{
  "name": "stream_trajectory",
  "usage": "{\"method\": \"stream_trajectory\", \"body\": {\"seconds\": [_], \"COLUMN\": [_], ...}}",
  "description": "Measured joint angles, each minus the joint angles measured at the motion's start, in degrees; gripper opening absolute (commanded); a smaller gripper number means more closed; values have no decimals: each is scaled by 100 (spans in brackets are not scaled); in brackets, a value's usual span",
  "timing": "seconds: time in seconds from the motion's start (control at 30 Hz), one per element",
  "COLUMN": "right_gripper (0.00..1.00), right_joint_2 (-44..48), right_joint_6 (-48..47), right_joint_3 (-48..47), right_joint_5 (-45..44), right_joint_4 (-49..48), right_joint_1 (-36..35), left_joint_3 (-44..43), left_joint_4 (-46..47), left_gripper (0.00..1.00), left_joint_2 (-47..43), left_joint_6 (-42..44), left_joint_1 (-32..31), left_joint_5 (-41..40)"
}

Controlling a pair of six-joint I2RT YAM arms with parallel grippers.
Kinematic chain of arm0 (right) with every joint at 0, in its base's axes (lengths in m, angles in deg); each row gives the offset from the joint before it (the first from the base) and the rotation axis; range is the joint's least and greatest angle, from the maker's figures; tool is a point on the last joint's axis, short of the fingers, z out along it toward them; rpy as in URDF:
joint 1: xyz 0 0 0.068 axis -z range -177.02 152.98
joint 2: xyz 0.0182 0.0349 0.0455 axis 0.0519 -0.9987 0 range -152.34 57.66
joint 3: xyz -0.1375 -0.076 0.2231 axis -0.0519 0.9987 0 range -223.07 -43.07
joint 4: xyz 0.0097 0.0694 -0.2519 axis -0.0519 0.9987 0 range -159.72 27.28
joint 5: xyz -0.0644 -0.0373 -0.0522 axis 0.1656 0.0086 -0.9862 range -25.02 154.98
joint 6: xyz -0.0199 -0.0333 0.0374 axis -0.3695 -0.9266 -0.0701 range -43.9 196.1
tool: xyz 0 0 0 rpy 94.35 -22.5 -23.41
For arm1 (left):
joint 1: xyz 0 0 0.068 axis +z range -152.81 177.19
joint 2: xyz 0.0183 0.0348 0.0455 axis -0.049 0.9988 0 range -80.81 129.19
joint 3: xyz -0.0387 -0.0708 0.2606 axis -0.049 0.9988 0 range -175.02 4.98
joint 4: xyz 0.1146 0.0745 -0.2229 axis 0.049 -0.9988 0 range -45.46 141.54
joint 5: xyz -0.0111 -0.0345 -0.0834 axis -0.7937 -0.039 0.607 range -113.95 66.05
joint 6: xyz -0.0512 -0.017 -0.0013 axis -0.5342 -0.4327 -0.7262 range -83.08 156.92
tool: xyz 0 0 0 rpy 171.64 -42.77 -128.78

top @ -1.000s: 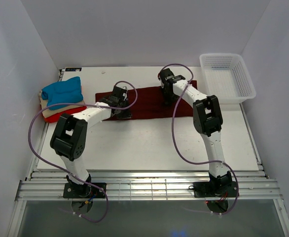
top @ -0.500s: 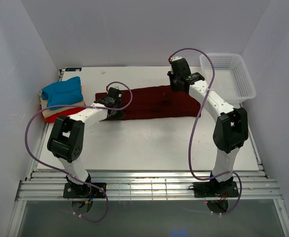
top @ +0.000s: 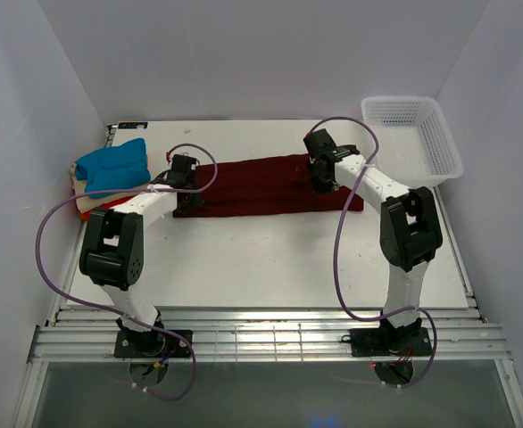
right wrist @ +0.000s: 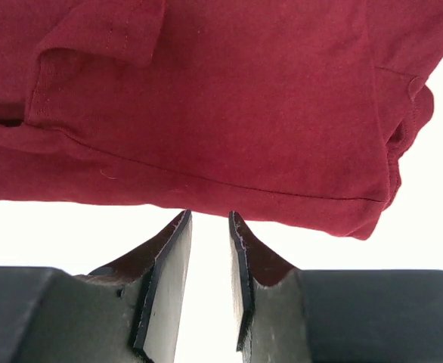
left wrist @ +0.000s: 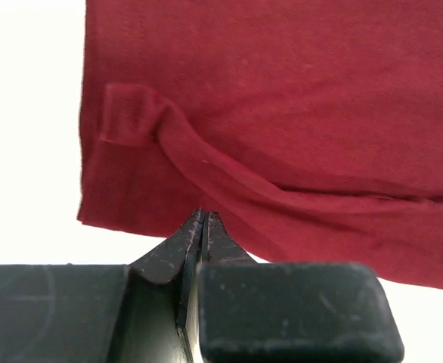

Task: Fold and stack the t-shirts
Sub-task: Fold the other side of the tshirt into a rectangle, then rotate the tshirt 90 degrees

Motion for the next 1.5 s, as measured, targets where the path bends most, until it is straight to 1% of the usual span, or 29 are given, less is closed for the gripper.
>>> {"method": "stream_trajectory", "body": {"seconds": [0.13, 0.33, 0.57, 0.73, 0.87, 1.03, 1.27, 1.5], "right_gripper": [32, 32, 32, 32, 32, 32, 32, 31], "right_joint_2": [0, 0, 0, -7, -192, -682, -981, -1469], "right_joint_6": [52, 127, 160, 223, 304, 415, 426, 450], "right_joint_3": [0, 15, 166, 168, 166, 160, -291, -1047], "right_joint_5": [17, 15, 2, -7, 15, 72, 103, 48], "right_joint_4": [4, -2, 11, 9, 9, 7, 249, 470], "right_joint_1": [0, 0, 4, 79, 195, 264, 262, 271], "left_joint_3": [52, 59, 63, 236, 608, 1108, 1880, 2557], "left_joint_4": [116, 203, 175, 170, 136, 24, -321, -1019], "left_gripper": [11, 8, 8, 8, 8, 6, 5, 5], "left_joint_2": [68, 411, 415, 286, -37, -520, -1386, -2507], "left_joint_6": [153, 271, 229, 146, 52, -120, -525, -1014], "left_joint_1": [160, 332, 439, 444, 448, 459, 431, 118], "left_joint_5": [-2, -138, -345, -422, -365, -136, 306, 662]}}
